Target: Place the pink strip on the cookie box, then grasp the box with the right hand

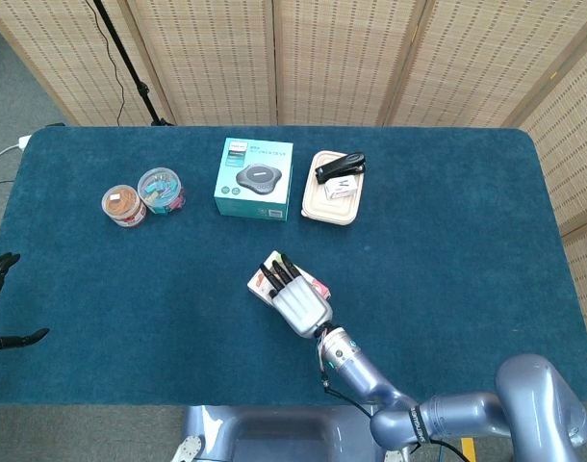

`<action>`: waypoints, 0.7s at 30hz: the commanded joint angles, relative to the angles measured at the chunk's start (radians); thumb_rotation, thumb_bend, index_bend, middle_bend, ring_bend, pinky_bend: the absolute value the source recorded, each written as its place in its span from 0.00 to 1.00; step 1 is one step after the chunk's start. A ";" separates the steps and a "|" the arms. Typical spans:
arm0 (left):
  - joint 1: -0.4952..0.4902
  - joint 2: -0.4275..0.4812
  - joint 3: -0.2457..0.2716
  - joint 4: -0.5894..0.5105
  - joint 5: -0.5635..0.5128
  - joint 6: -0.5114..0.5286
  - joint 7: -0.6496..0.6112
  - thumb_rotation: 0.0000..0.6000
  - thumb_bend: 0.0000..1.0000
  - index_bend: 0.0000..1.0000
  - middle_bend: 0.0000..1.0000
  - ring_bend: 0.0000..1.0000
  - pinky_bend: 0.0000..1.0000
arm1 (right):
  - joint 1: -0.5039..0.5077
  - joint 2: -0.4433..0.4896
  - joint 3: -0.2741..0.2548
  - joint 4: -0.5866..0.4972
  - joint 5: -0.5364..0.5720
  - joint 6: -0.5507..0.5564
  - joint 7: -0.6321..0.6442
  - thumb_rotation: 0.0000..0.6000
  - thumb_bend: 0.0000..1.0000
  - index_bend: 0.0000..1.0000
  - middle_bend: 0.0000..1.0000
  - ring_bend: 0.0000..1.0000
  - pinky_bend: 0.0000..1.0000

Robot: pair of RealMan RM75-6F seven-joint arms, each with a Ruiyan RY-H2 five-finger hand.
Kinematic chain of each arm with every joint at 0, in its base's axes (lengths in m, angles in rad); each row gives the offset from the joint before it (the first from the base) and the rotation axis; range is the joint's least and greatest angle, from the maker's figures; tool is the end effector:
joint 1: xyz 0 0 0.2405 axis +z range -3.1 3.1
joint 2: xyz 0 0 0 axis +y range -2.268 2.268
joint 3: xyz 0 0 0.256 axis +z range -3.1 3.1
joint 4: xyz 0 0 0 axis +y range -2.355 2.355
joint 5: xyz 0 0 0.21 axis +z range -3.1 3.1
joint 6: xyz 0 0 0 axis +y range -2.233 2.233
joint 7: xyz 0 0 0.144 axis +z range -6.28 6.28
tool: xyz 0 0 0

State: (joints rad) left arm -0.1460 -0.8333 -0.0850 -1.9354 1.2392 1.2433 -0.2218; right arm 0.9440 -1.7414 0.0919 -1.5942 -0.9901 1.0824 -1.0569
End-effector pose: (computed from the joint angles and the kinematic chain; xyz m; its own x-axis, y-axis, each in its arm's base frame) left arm -0.2910 0.1945 0.1989 0.0814 0.1502 0.9853 0.9735 0.1998 -0.1109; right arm -0.0513 -0.2951 -0.0780 0.7987 0.0345 0.6007 -0.4509 -0.6268 0.6355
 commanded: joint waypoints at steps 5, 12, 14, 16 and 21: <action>0.000 0.000 0.001 -0.002 0.001 0.000 0.002 1.00 0.05 0.00 0.00 0.00 0.00 | -0.008 0.018 -0.007 -0.019 -0.009 0.009 0.006 1.00 0.82 0.44 0.00 0.00 0.00; 0.001 0.000 0.002 -0.003 0.003 0.002 0.004 1.00 0.05 0.00 0.00 0.00 0.00 | 0.001 0.007 0.003 -0.016 -0.008 0.000 0.008 1.00 0.82 0.43 0.00 0.00 0.00; 0.001 0.000 0.002 -0.002 0.002 0.001 0.000 1.00 0.05 0.00 0.00 0.00 0.00 | 0.008 -0.003 0.009 -0.011 -0.005 -0.004 0.004 1.00 0.82 0.42 0.00 0.00 0.00; 0.001 0.001 0.001 0.000 0.001 0.000 -0.004 1.00 0.05 0.00 0.00 0.00 0.00 | 0.013 -0.012 0.013 -0.004 0.001 -0.007 -0.002 1.00 0.82 0.42 0.00 0.00 0.00; 0.002 0.003 0.001 0.003 0.003 0.000 -0.012 1.00 0.05 0.00 0.00 0.00 0.00 | 0.020 -0.028 0.015 0.011 0.013 -0.010 -0.010 1.00 0.82 0.40 0.00 0.00 0.00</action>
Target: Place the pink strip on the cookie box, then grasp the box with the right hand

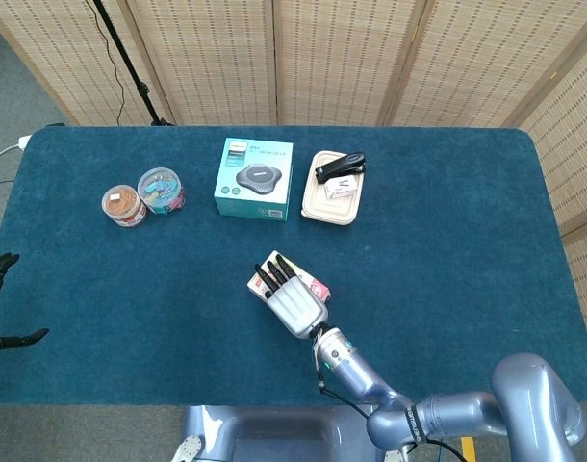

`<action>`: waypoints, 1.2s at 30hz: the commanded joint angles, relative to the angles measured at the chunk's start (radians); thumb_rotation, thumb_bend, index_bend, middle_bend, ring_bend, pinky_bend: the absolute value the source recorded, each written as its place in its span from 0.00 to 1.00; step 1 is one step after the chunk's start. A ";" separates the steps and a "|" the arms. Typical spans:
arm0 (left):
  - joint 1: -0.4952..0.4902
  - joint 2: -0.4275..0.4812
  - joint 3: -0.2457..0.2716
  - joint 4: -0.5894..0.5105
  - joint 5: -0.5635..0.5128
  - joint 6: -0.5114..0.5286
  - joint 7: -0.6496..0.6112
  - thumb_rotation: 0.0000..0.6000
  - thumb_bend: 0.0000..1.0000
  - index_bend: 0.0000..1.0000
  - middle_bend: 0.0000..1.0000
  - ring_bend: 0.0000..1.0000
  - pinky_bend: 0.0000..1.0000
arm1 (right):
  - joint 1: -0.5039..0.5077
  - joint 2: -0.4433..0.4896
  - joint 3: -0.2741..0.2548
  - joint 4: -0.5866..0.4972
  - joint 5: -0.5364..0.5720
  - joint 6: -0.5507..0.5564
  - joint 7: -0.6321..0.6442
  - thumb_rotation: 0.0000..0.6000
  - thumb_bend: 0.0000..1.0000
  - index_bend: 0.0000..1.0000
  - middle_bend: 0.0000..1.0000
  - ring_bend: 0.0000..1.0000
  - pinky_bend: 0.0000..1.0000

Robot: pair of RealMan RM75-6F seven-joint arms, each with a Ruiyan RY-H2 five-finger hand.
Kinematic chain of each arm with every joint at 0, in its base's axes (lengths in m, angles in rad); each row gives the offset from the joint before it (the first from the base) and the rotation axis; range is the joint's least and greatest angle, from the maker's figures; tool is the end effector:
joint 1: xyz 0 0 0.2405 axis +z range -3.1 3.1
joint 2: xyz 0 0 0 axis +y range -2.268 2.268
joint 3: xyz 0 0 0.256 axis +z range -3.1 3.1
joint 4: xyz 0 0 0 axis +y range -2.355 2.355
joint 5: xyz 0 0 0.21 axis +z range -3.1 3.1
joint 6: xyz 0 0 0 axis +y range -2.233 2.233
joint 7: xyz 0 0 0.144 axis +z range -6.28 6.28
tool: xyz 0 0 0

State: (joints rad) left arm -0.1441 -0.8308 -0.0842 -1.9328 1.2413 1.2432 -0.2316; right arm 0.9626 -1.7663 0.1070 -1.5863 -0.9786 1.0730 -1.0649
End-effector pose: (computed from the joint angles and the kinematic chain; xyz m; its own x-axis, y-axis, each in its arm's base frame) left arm -0.2919 0.1940 0.1998 0.0770 0.1488 0.9859 0.9736 0.2019 -0.1065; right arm -0.0408 -0.2936 -0.0840 0.7916 0.0345 0.6101 -0.4517 -0.6394 0.6222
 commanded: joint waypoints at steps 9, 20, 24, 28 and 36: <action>0.003 0.002 0.001 0.003 0.004 0.000 -0.010 1.00 0.05 0.00 0.00 0.00 0.00 | -0.006 0.007 -0.012 -0.001 0.000 0.012 -0.003 1.00 0.82 0.42 0.00 0.00 0.00; 0.003 0.001 0.001 -0.001 0.001 0.004 -0.002 1.00 0.05 0.00 0.00 0.00 0.00 | -0.042 0.049 -0.043 -0.028 -0.037 0.033 0.039 1.00 0.82 0.44 0.00 0.00 0.00; 0.003 0.000 0.001 -0.001 0.000 0.003 -0.002 1.00 0.05 0.00 0.00 0.00 0.00 | -0.052 0.064 -0.042 -0.031 -0.049 0.039 0.055 1.00 0.82 0.43 0.00 0.00 0.00; 0.001 0.000 -0.001 0.001 -0.004 0.000 -0.001 1.00 0.05 0.00 0.00 0.00 0.00 | -0.065 0.104 -0.039 -0.069 -0.089 0.066 0.073 1.00 0.82 0.39 0.00 0.00 0.00; 0.006 -0.005 0.007 0.001 0.002 0.007 0.016 1.00 0.05 0.00 0.00 0.00 0.00 | -0.159 0.257 -0.079 -0.204 -0.242 0.185 0.184 1.00 0.11 0.06 0.00 0.00 0.00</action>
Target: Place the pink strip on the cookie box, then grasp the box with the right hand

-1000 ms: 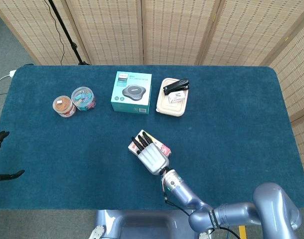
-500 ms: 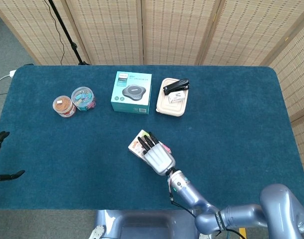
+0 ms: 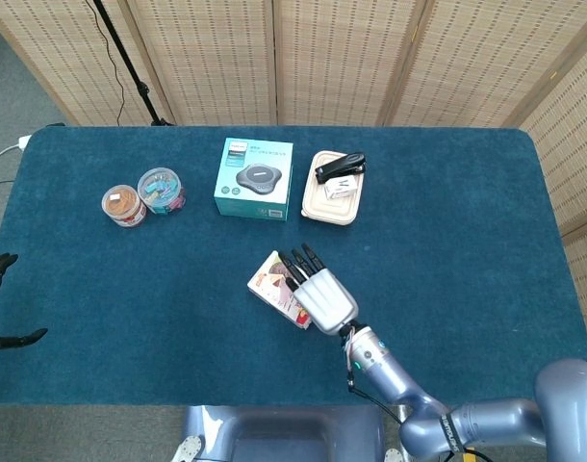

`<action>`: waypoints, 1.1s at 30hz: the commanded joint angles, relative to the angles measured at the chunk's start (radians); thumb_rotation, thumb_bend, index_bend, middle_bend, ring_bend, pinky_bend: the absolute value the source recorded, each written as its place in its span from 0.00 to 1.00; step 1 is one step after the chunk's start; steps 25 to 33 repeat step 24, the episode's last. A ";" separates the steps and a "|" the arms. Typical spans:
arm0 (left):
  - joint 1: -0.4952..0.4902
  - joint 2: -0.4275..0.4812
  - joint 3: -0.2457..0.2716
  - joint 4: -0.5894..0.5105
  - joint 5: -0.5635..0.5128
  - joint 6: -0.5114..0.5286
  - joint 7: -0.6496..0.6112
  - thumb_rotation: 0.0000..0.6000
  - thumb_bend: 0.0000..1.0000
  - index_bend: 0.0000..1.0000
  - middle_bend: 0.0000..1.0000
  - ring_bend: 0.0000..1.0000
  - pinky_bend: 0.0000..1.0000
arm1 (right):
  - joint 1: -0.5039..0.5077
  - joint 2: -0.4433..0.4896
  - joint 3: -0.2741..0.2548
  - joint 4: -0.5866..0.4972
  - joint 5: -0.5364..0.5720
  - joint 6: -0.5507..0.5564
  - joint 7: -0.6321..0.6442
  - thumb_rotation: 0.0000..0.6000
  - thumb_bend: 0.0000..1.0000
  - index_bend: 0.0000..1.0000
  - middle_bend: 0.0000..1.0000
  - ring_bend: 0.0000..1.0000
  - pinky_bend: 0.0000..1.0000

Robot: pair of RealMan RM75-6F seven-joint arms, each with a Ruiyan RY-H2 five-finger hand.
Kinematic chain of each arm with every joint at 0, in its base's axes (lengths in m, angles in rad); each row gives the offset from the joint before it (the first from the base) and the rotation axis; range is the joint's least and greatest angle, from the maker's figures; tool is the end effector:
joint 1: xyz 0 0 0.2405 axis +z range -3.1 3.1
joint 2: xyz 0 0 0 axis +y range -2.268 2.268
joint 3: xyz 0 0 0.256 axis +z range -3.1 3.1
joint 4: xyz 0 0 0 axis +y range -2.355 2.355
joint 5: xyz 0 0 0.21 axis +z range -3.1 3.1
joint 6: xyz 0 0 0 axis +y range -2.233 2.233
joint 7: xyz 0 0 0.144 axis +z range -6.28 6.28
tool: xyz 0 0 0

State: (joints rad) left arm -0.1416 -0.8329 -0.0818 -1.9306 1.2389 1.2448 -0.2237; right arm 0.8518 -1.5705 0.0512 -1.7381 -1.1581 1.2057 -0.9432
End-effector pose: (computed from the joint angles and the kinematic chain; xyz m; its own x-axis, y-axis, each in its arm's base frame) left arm -0.2933 0.1927 0.1995 0.0841 0.1502 0.9851 0.9717 0.2066 -0.1145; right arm -0.0722 -0.2900 -0.0195 0.7302 0.1012 0.6757 -0.5100 -0.5775 0.6375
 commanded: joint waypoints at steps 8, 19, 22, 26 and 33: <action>0.043 -0.035 0.031 0.004 0.023 0.059 0.038 1.00 0.05 0.00 0.00 0.00 0.00 | -0.195 0.220 -0.100 -0.037 -0.268 0.175 0.424 1.00 0.00 0.00 0.00 0.00 0.00; 0.116 -0.136 0.061 0.117 0.143 0.195 0.009 1.00 0.05 0.00 0.00 0.00 0.00 | -0.386 0.243 -0.146 0.281 -0.395 0.341 0.844 1.00 0.00 0.00 0.00 0.00 0.00; 0.119 -0.138 0.059 0.128 0.143 0.199 0.008 1.00 0.05 0.00 0.00 0.00 0.00 | -0.418 0.235 -0.141 0.343 -0.400 0.361 0.903 1.00 0.00 0.00 0.00 0.00 0.00; 0.122 -0.137 0.056 0.130 0.134 0.200 0.005 1.00 0.05 0.00 0.00 0.00 0.00 | -0.445 0.227 -0.133 0.391 -0.399 0.377 0.945 1.00 0.00 0.00 0.00 0.00 0.00; 0.122 -0.137 0.056 0.130 0.134 0.200 0.005 1.00 0.05 0.00 0.00 0.00 0.00 | -0.445 0.227 -0.133 0.391 -0.399 0.377 0.945 1.00 0.00 0.00 0.00 0.00 0.00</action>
